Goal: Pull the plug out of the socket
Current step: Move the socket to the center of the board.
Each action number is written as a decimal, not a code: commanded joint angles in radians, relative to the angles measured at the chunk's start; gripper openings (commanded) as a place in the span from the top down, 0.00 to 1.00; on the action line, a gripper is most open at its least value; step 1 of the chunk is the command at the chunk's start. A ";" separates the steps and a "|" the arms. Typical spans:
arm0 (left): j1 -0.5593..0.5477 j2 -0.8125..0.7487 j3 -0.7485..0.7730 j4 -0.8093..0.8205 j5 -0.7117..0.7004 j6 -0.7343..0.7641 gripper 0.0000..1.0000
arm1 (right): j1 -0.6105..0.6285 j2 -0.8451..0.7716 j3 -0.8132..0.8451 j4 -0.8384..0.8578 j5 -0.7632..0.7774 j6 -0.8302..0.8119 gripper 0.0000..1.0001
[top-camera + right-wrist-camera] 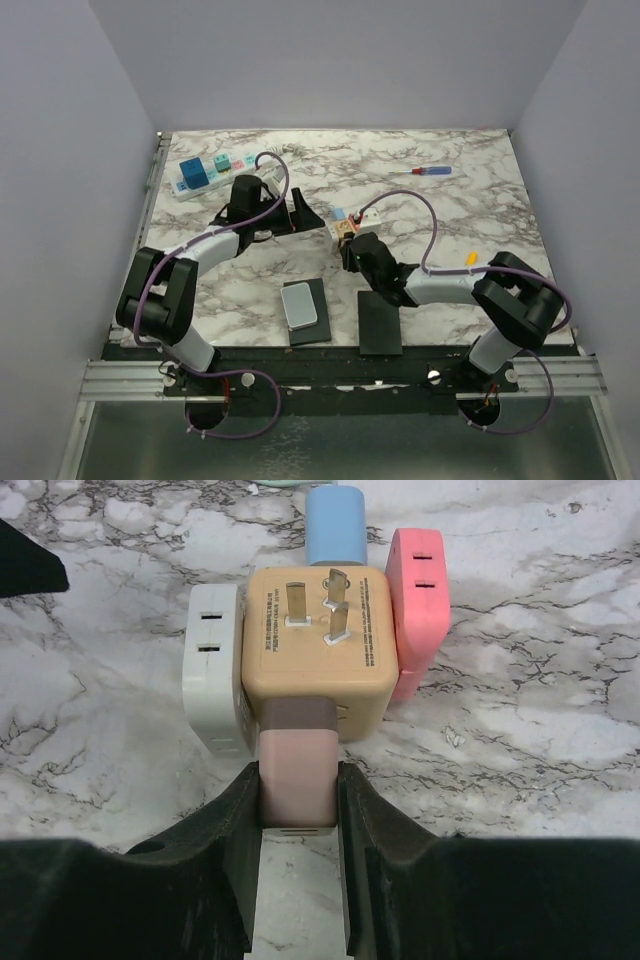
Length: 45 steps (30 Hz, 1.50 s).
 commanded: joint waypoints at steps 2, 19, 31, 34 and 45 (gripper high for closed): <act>-0.005 0.066 -0.014 0.041 0.052 -0.048 0.07 | 0.014 -0.024 0.001 0.104 0.021 -0.018 1.00; -0.012 0.084 -0.023 0.038 0.020 -0.062 0.07 | 0.015 -0.080 0.096 -0.256 -0.066 0.121 0.18; -0.011 0.083 -0.023 0.029 0.010 -0.056 0.07 | -0.001 -0.001 0.365 -0.506 -0.087 -0.064 0.00; -0.011 0.078 -0.027 0.025 -0.009 -0.058 0.08 | -0.056 -0.013 0.358 -0.498 -0.144 -0.081 0.00; -0.011 0.071 -0.035 0.020 -0.026 -0.053 0.09 | -0.198 0.037 0.407 -0.549 -0.269 -0.125 0.26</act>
